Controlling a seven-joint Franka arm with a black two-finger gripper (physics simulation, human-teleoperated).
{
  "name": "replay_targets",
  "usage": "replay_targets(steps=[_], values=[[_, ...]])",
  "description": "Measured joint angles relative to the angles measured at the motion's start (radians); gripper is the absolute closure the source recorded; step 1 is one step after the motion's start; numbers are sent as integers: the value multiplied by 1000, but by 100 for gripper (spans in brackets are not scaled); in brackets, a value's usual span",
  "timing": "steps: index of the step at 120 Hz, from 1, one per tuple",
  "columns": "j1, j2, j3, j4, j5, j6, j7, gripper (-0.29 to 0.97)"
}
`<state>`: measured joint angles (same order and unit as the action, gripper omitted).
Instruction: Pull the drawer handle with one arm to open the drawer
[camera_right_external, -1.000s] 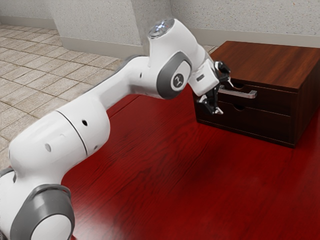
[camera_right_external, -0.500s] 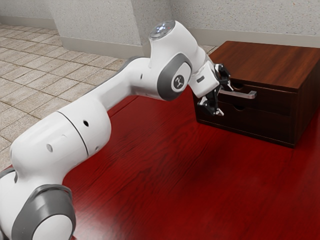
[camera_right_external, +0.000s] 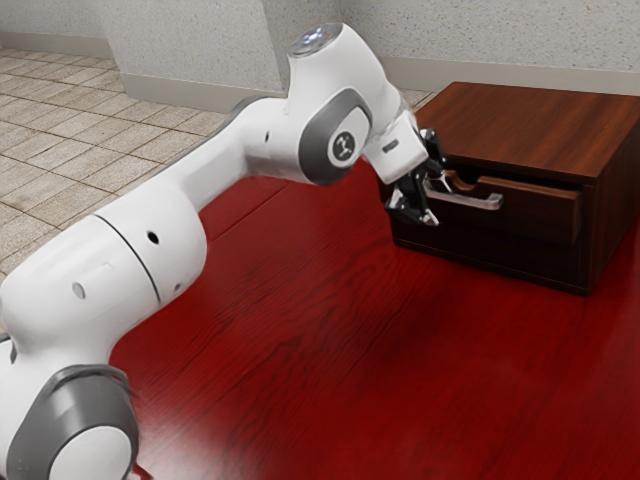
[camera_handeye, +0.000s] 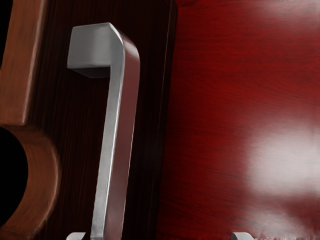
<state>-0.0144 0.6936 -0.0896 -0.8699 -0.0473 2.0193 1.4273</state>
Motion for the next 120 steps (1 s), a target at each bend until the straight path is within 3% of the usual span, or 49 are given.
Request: replay_targets(steps=[29, 54, 120], values=[[6, -36, 2, -23, -3, -54, -37, 46], [7, -116, 2, -163, -2, -48, -66, 43], [4, -317, 0, -443, -1, 12, -124, 51]])
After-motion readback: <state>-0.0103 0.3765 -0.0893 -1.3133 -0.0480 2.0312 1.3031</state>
